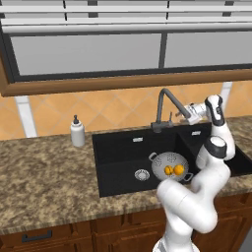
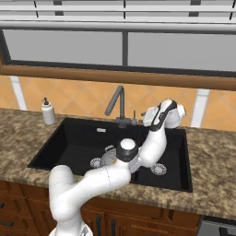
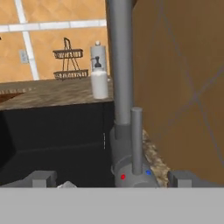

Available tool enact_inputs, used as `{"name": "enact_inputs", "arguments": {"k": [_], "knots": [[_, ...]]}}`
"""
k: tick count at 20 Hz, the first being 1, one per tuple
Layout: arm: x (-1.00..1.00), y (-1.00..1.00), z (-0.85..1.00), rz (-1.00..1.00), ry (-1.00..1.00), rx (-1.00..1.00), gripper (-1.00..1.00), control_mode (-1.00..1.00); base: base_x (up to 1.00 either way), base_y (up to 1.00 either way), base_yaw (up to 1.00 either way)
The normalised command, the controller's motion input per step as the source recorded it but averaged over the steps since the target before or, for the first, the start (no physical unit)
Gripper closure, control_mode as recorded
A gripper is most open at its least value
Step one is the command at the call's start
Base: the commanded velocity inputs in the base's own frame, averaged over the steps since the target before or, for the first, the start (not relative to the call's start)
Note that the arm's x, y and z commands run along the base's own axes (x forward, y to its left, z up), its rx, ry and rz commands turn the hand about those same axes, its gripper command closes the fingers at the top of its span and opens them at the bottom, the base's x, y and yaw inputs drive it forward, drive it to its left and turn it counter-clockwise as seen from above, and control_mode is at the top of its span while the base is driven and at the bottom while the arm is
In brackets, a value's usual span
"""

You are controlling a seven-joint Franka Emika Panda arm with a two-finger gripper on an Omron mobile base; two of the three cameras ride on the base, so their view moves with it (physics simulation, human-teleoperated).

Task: Put the colander in the sink, put the orange, tangerine in the colander, and turn on the sink faucet and pour water over the colander.

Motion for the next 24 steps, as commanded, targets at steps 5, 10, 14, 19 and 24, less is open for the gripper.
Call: {"name": "enact_inputs", "arguments": {"k": [5,10,14,19,24], "knots": [[-0.04,0.66,-0.06,0.13,0.0,0.0,-1.0,-1.0,0.0,0.0,0.0],[0.26,0.21,0.0,-0.01,0.0,0.02,-1.0,-1.0,0.0,0.0,0.0],[0.44,0.09,0.0,-0.15,0.01,0.01,-1.0,-1.0,0.0,0.0,0.0],[0.07,0.05,0.0,-0.34,0.0,0.0,-1.0,-1.0,0.0,0.0,0.0],[0.07,0.05,0.0,-0.28,0.0,-0.02,-1.0,-1.0,0.0,0.0,0.0]]}}
